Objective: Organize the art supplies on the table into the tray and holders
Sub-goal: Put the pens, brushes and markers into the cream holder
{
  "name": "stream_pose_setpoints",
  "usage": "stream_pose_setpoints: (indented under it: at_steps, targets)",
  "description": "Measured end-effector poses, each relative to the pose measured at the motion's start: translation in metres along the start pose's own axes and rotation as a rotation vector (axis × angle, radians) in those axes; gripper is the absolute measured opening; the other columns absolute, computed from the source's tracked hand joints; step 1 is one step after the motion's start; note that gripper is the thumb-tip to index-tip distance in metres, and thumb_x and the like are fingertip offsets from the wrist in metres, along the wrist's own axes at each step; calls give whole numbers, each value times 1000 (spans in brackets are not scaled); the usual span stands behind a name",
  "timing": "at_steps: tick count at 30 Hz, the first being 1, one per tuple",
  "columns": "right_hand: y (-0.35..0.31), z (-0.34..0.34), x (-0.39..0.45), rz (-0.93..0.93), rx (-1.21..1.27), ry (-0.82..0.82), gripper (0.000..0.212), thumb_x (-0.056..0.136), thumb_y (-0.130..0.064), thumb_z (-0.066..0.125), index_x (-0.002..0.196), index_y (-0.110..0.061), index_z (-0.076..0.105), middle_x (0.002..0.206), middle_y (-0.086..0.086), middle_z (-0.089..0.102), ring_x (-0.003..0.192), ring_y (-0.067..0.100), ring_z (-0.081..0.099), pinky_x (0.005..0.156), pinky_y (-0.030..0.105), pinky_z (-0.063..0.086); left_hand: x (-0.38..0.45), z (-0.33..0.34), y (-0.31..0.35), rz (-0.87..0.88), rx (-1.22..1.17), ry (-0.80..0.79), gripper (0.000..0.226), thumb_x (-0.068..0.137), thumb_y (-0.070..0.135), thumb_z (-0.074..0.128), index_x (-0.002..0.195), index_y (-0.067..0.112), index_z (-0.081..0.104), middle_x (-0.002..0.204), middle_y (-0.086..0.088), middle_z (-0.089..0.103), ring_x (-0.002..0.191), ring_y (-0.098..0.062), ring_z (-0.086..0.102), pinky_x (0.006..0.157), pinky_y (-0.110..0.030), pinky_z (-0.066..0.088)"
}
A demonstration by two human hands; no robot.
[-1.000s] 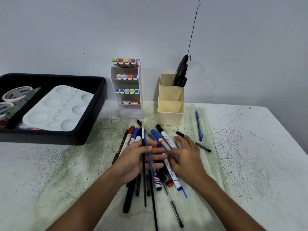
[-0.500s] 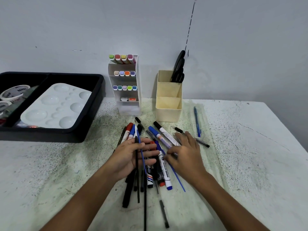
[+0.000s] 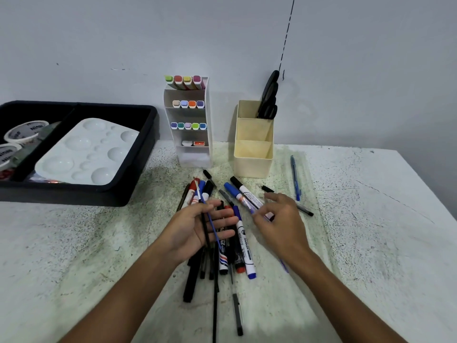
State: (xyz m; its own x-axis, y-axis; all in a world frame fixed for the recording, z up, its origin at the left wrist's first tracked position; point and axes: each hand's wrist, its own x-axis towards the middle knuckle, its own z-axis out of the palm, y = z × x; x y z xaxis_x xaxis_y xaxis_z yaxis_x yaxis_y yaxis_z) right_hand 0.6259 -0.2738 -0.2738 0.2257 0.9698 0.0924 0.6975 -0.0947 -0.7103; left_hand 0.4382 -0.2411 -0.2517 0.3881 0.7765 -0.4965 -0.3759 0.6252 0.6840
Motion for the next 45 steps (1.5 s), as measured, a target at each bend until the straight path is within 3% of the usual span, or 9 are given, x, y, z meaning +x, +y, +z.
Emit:
stream_pose_setpoints:
  at_steps: [6,8,15,20,24,27,32,37,45]
  targets:
    - [-45,-3,0,274,745,-112,16,88,-10,66,73,-7,72,87,-9,72,88,7,69,79,30,55,-2,12,-8,-13,83,-99,28,92,-2,40,115,-4,56,110,-29,65,94,-36,69,80,-49,56]
    - [-55,1,2,306,794,-107,17,89,-8,64,74,0,68,73,-14,68,70,-3,66,60,21,53,-3,15,-12,26,163,-120,27,93,-4,45,116,-7,56,104,-25,68,91,-34,69,79,-50,56]
    - [-62,16,9,209,753,-49,10,93,-12,61,91,-8,70,85,2,70,71,7,65,62,21,51,-4,9,-14,73,109,-26,16,93,-3,50,102,-3,62,87,-20,70,71,-29,71,65,-41,61]
    - [-35,31,-2,-153,319,-11,19,91,-5,56,103,-14,67,96,-8,66,90,4,60,82,23,49,-8,-15,-5,125,22,87,19,97,-4,42,109,-5,57,88,-22,72,72,-29,72,63,-39,61]
    - [-15,50,-22,-450,-102,-81,31,84,-25,55,109,-12,67,109,3,63,105,19,57,90,30,49,-11,-26,-3,110,33,125,21,99,-3,38,112,-6,54,90,-24,71,74,-31,72,61,-39,61]
    - [-10,48,-21,-386,-172,-106,46,80,-37,55,120,-15,63,120,2,60,116,23,54,96,35,47,-12,-29,-6,103,55,144,21,99,-3,38,112,-7,54,88,-24,71,74,-32,72,60,-39,60]
    - [-8,40,-11,-326,-159,-123,49,74,-18,63,123,-15,61,126,2,57,123,21,47,95,32,43,-13,-32,-4,124,72,169,20,100,-2,37,108,-6,55,88,-25,71,77,-34,72,61,-39,61]
    - [-1,42,-9,-382,-177,-32,23,72,-8,69,94,-15,71,119,7,60,123,28,49,92,42,49,-15,-35,-3,134,83,178,19,100,-2,37,105,-4,56,89,-25,71,80,-36,72,61,-39,61]
    - [-8,52,-19,-402,-316,-164,23,76,-35,63,93,-26,75,139,14,51,139,44,30,105,57,36,-16,-41,-4,158,32,172,19,100,-1,38,106,-4,56,87,-25,70,80,-36,72,61,-38,60]
